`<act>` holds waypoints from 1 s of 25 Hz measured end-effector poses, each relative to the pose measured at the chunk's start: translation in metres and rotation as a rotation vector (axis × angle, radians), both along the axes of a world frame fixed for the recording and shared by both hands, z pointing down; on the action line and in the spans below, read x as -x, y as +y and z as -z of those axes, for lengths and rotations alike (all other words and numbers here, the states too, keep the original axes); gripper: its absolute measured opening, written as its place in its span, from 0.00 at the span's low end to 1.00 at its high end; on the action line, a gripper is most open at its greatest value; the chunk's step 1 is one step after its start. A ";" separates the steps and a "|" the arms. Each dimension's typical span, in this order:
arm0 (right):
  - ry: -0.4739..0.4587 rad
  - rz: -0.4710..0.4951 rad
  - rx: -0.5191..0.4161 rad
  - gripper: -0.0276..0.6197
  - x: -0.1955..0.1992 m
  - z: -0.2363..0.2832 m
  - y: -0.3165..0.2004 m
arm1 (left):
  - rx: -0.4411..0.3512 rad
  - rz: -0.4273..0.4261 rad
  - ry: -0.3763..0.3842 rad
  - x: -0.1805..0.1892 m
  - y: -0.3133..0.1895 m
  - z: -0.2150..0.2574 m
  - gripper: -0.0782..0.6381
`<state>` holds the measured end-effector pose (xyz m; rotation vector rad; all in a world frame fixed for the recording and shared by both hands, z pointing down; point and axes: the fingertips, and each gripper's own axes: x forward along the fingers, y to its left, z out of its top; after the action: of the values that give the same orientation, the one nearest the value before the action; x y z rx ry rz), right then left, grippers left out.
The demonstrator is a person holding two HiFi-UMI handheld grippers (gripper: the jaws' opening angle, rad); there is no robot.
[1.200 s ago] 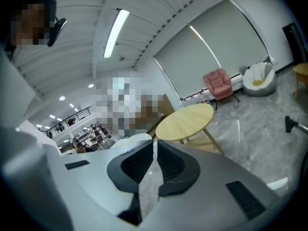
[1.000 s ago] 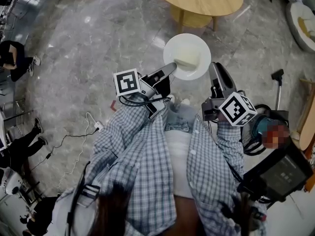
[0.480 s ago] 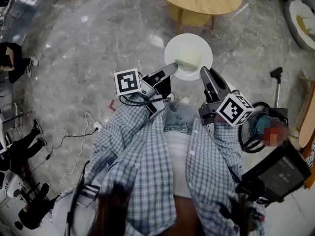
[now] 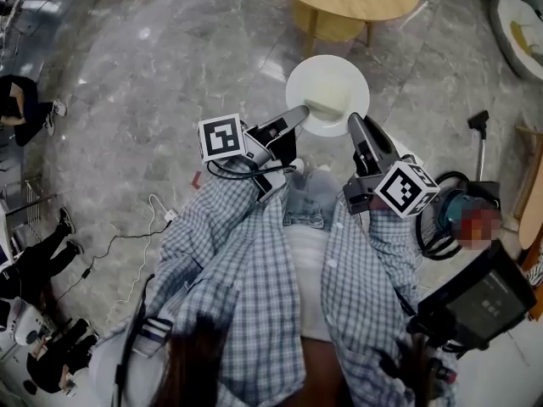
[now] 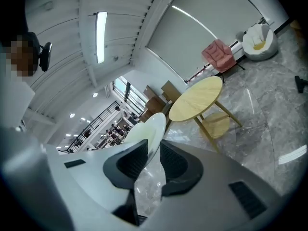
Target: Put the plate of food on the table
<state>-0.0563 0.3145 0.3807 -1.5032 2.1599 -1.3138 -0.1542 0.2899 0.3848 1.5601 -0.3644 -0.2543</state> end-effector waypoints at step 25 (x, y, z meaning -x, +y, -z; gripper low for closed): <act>0.003 0.021 -0.020 0.18 0.001 0.001 -0.009 | -0.020 0.027 -0.015 0.003 -0.006 -0.001 0.15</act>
<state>-0.0578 0.3056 0.3798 -1.4795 2.1906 -1.2930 -0.1574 0.2843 0.3861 1.5780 -0.3959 -0.2676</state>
